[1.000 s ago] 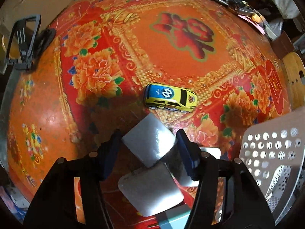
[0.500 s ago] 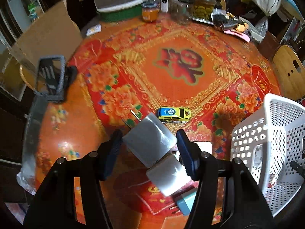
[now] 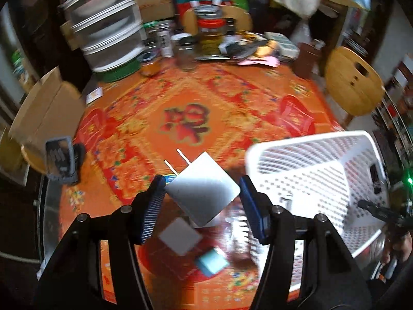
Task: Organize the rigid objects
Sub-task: 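Carry the white square charger over the basket with the left tool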
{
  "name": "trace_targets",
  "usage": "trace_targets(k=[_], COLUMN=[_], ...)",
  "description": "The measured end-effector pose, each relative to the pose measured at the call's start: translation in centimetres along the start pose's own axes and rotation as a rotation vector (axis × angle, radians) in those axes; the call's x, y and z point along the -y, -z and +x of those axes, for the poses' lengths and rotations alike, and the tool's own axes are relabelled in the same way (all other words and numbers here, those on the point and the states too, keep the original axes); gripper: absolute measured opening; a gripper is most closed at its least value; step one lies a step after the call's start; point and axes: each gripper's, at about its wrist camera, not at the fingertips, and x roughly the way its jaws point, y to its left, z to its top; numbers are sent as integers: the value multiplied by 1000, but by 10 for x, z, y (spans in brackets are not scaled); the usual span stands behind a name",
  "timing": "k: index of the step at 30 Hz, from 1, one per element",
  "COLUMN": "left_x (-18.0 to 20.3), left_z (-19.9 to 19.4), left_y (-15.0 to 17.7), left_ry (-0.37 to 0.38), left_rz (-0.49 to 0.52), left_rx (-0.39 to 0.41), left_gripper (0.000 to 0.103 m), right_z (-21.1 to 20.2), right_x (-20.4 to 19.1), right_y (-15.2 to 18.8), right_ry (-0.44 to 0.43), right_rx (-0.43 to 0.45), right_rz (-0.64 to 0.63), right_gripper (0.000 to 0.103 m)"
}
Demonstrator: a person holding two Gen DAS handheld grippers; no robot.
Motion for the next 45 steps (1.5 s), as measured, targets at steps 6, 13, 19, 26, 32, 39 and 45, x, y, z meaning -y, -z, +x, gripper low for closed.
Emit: trace_targets(k=[6,13,19,26,32,39,45], left_x=[67,122,135,127,131,135,137], left_z=[13,42,59,69,78,83,84], left_y=[0,23,41,47,55,59,59], left_ry=[53,112,120,114,120,119,123], left_rz=[106,221,282,290,311,316,321], left_rx=[-40,-124,-145,-165,-189,-201,-206], left_gripper=[56,56,56,56,56,56,56], right_z=[0,0,0,1,1,1,1], right_x=[0,0,1,2,2,2,2], right_y=[0,-1,-1,-1,-1,0,-1], right_ry=[-2,-5,-10,-12,-12,-12,-12], right_rx=[1,1,2,2,2,2,2], right_rz=[1,1,3,2,1,2,3], right_gripper=[21,21,21,21,20,21,21])
